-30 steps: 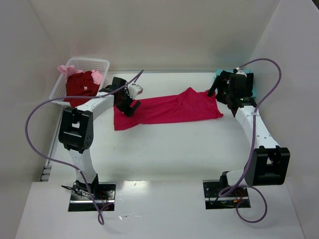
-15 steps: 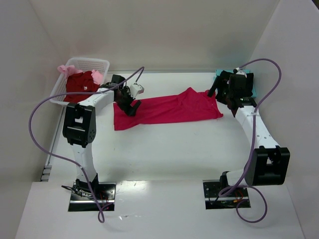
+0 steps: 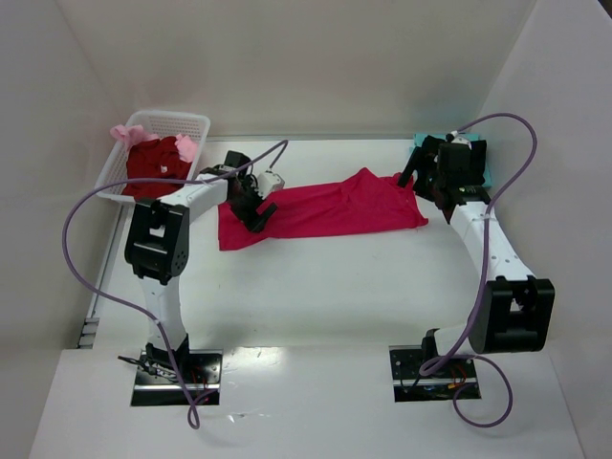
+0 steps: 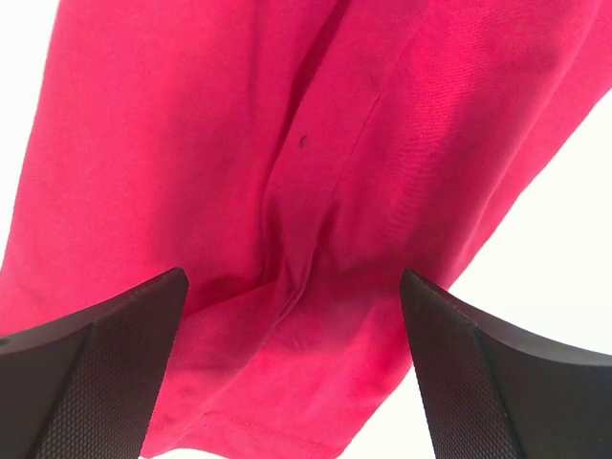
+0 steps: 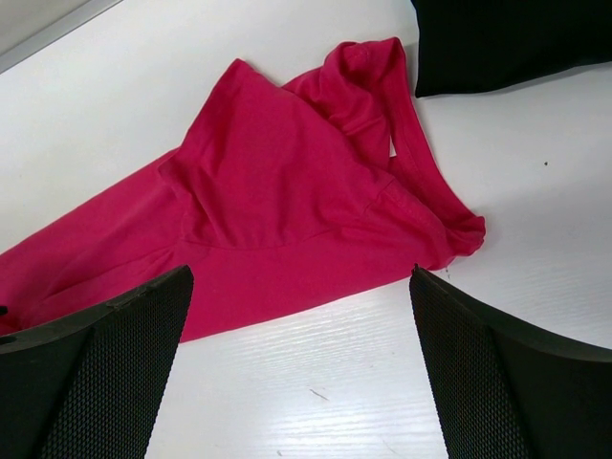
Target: Fold and stack the t-shirts
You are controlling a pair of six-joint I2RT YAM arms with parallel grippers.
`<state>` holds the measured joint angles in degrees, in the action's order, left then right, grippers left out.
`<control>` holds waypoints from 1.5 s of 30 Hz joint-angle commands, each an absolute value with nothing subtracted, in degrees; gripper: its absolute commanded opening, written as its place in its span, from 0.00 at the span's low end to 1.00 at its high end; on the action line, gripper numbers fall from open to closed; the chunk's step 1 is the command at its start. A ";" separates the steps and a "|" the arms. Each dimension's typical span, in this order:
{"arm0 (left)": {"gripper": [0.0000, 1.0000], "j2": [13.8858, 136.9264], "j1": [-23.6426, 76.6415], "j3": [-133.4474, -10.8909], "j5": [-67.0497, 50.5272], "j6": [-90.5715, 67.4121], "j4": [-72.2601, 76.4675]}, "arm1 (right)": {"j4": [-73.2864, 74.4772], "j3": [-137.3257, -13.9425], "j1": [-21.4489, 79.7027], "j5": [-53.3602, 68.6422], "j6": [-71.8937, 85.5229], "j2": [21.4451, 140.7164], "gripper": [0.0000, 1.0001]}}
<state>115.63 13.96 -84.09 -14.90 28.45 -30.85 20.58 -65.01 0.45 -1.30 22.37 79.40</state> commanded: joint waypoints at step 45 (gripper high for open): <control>0.99 116.46 17.67 -76.74 -18.37 16.88 -36.22 | 23.29 -79.01 8.96 -13.71 32.96 108.63 1.00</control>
